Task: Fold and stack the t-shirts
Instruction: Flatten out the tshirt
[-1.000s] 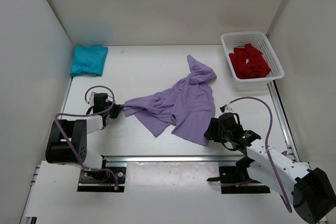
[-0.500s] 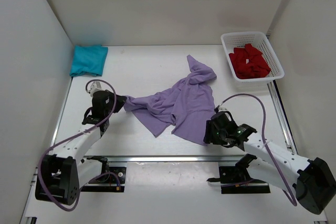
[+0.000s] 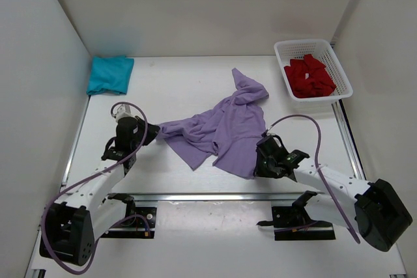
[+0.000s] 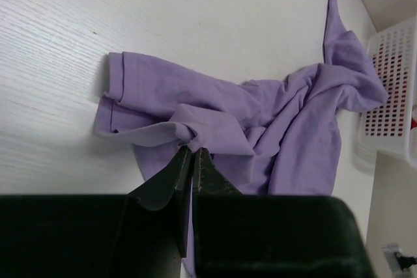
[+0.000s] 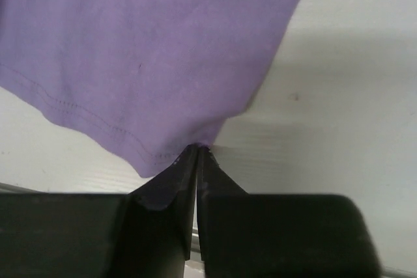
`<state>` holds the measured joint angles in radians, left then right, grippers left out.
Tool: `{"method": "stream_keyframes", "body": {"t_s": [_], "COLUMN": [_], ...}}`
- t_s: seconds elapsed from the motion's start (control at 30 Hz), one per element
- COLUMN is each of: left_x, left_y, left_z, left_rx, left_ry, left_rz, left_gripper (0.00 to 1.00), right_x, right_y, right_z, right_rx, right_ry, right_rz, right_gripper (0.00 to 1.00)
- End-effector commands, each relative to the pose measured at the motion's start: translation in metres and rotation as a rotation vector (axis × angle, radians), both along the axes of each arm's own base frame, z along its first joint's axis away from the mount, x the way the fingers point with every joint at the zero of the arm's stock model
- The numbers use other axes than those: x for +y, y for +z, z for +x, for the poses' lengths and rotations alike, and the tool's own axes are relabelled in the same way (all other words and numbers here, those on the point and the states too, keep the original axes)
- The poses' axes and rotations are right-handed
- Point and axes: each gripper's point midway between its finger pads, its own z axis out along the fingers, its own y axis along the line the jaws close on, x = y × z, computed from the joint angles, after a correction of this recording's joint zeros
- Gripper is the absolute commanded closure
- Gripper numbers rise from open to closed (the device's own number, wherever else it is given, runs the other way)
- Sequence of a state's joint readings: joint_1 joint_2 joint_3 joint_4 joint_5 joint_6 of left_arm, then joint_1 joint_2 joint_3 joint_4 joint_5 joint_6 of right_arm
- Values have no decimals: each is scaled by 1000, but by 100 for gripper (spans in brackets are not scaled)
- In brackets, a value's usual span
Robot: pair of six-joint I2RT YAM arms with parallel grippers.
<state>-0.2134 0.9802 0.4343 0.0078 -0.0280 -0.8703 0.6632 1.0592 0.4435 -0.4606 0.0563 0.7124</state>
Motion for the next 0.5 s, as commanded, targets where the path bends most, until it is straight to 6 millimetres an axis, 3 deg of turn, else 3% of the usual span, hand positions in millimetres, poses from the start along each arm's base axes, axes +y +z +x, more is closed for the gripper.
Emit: {"method": "stream_keyframes", "body": {"t_s": [0.0,0.07,0.1,0.13,0.17,0.2,0.23,0.27,0.3,0.33,0.37,0.4,0.43,0.47], "left_x": [-2,-7,-10,-21,-30,-39,-47,-51,-53,-49,-39,-35,-27,-14], "left_y": [19,27,41,60,88,103,130,161,175,201,235,244,274,299], "left_z": [0,1,5,13,25,28,37,44,44,46,45,45,40,37], "left_rx": [-42,-58,-90,-135,-168,-190,-207,-253,-273,-324,-398,-407,-467,-511], "left_ry": [-43,-66,-85,-114,-154,-199,-224,-245,-266,-267,-248,-249,-237,-210], "left_rz": [44,44,52,59,79,108,119,121,107,83,61,55,48,48], "left_gripper": [100,100,100,100,100,100,100,100,100,100,100,100,100,100], "right_x": [3,1,0,-7,-9,-15,-23,-24,-32,-40,-45,-49,-56,-54], "right_y": [14,36,56,68,99,126,141,182,222,263,278,322,360,361], "right_z": [22,35,43,46,58,66,66,75,80,84,86,87,91,99], "right_rx": [-85,-162,-214,-239,-315,-365,-388,-470,-544,-612,-637,-722,-788,-765], "right_ry": [-43,-59,-58,-81,-92,-100,-111,-117,-129,-160,-154,-153,-171,-162], "right_rz": [34,35,35,32,53,45,28,51,42,46,4,19,1,-42], "right_gripper": [100,100,100,99,100,100,100,100,100,100,100,100,100,100]}}
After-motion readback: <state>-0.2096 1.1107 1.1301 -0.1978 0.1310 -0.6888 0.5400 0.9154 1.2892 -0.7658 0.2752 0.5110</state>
